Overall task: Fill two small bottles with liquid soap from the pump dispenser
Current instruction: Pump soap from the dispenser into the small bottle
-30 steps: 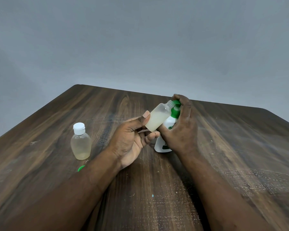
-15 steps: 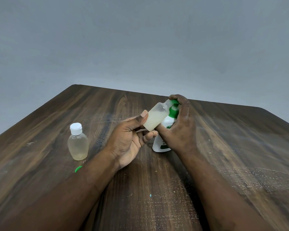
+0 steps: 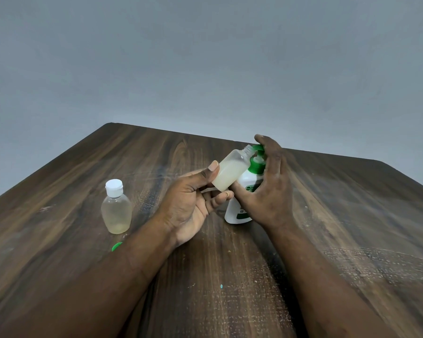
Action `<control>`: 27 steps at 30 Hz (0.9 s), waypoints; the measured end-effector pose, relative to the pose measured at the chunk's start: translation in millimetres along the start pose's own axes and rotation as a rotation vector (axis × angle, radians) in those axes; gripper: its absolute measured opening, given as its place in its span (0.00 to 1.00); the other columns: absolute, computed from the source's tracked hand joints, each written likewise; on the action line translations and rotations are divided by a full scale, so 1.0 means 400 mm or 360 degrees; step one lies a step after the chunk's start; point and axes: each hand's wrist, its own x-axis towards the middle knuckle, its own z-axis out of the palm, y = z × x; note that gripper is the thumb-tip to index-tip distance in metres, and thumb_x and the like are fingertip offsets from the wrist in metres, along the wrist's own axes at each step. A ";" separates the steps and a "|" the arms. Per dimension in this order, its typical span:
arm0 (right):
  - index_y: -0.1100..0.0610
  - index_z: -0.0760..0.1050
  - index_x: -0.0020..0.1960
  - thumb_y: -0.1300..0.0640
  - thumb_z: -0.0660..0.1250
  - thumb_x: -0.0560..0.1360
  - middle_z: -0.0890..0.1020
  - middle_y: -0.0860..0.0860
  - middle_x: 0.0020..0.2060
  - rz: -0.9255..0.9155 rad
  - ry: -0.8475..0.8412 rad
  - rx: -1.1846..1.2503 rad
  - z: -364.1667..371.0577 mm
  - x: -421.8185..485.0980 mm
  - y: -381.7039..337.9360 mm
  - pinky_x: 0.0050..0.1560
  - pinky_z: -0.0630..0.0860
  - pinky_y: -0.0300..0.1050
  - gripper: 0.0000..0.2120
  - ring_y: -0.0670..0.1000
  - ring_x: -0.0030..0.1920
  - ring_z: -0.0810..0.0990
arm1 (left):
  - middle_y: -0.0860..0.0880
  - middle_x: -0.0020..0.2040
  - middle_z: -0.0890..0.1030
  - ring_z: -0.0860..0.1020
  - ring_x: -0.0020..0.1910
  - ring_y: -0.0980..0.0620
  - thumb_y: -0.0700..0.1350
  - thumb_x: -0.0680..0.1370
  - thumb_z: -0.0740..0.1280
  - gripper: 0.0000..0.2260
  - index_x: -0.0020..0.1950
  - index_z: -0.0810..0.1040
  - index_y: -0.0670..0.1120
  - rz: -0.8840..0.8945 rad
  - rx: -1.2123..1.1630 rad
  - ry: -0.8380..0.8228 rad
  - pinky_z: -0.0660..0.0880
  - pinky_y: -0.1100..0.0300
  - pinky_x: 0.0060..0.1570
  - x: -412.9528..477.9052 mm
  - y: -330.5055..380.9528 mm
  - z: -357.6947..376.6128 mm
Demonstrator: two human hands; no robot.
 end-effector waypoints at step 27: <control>0.58 0.66 0.77 0.45 0.76 0.68 0.74 0.53 0.70 0.0055 0.0040 -0.0021 0.030 -0.008 0.003 0.55 0.68 0.24 0.43 0.40 0.62 0.72 | 0.40 0.43 0.84 0.83 0.34 0.48 0.47 0.75 0.72 0.17 0.55 0.81 0.33 0.0002 0.0000 0.0024 0.79 0.65 0.30 -0.001 0.003 0.001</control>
